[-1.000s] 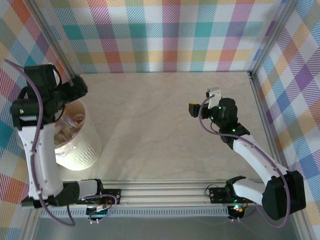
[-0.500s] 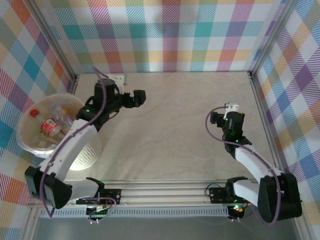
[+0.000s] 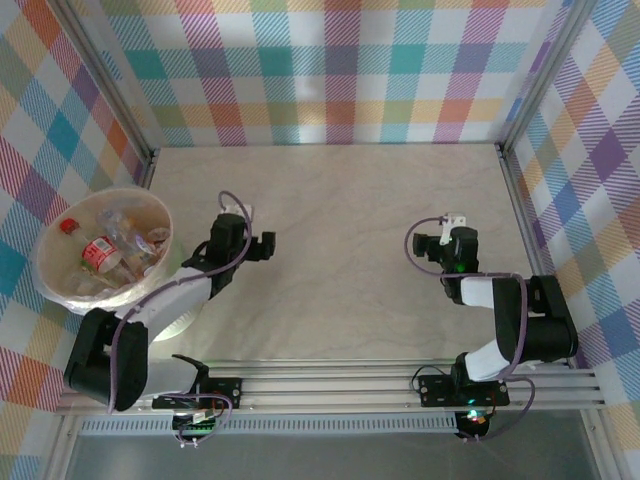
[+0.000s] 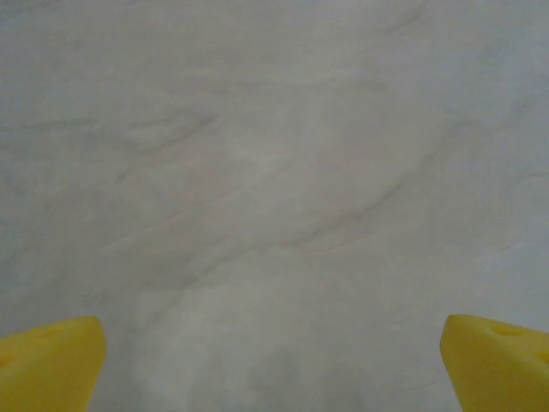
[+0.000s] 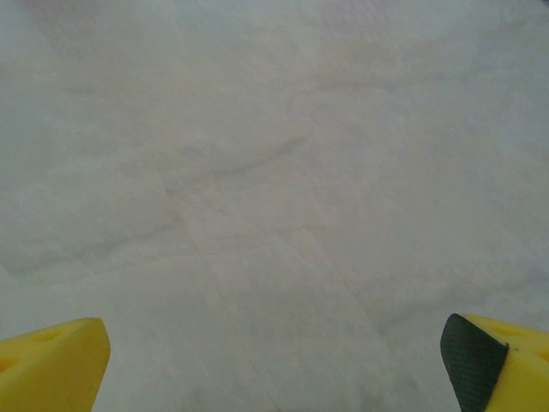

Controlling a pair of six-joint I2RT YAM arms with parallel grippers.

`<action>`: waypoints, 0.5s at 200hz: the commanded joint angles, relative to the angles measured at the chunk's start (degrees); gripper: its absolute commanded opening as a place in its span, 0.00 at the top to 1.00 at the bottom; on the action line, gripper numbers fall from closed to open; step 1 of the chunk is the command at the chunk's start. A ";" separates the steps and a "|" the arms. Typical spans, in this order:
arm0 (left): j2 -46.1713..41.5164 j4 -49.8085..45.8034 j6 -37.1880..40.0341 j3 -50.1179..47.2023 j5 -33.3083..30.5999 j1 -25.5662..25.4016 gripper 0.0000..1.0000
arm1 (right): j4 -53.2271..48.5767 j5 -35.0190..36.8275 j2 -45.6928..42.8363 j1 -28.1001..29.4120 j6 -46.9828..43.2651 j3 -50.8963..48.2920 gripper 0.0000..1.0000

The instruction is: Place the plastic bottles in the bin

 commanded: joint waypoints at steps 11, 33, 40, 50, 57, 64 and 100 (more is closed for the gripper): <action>-5.56 9.08 1.94 -8.16 -2.51 6.61 0.00 | 7.09 -1.95 1.97 -1.22 0.97 0.08 0.00; -4.34 17.28 1.43 -13.68 1.66 11.33 0.00 | 6.73 -0.74 1.36 -1.34 1.38 -0.30 0.00; -3.18 20.17 1.26 -14.76 2.43 12.27 0.00 | 6.58 -0.85 1.38 -1.35 1.45 -0.20 0.00; -1.02 23.00 1.30 -15.13 3.18 13.11 0.00 | 6.52 -0.83 1.35 -1.34 1.42 -0.20 0.00; 0.03 23.10 1.42 -14.29 3.82 13.53 0.00 | 6.66 -0.75 1.40 -1.30 1.39 -0.20 0.00; 1.48 26.17 1.56 -14.57 4.38 13.85 0.00 | 6.61 -0.83 1.35 -1.31 1.42 -0.24 0.00; 10.12 37.76 3.71 -13.88 7.24 14.34 0.00 | 6.57 -0.85 1.41 -1.35 1.38 -0.20 0.00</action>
